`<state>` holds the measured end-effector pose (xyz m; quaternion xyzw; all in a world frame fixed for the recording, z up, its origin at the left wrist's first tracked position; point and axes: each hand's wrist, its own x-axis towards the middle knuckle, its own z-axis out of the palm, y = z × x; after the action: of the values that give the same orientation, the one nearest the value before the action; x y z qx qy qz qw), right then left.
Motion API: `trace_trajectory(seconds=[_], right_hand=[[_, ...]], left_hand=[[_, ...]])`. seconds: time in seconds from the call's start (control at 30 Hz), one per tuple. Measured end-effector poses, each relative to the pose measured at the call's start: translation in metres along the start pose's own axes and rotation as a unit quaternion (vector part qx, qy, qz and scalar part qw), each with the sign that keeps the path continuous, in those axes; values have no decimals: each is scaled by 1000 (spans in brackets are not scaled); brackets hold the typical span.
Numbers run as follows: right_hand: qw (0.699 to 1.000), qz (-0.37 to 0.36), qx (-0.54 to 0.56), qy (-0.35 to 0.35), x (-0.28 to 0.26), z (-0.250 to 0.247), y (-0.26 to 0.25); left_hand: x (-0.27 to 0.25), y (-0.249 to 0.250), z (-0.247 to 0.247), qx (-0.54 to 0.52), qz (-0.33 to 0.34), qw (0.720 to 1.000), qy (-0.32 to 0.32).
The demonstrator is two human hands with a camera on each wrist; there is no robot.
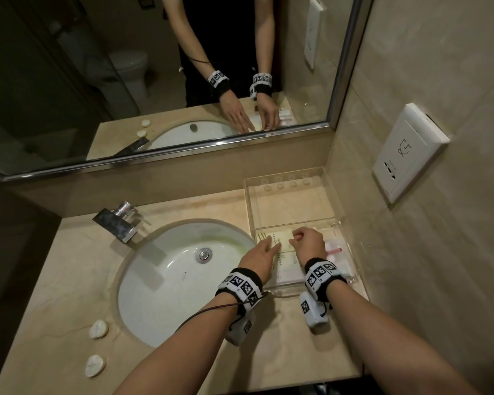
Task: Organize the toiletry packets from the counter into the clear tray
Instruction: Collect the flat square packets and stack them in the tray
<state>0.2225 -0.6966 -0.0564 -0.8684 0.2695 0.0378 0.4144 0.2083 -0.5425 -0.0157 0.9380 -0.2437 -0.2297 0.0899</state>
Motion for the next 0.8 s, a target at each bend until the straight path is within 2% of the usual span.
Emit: trace_trajectory(seconds=[0.27, 0.43, 0.8], right_hand=[[999, -31, 10, 8, -3, 0, 8], [999, -51, 13, -10, -3, -2, 12], [996, -80, -13, -25, -7, -4, 12]], left_hand=[[0, -1, 2, 19, -9, 1000, -1], [-2, -3, 3, 12, -7, 1000, 10], [-3, -1, 1, 41, -20, 999, -25]])
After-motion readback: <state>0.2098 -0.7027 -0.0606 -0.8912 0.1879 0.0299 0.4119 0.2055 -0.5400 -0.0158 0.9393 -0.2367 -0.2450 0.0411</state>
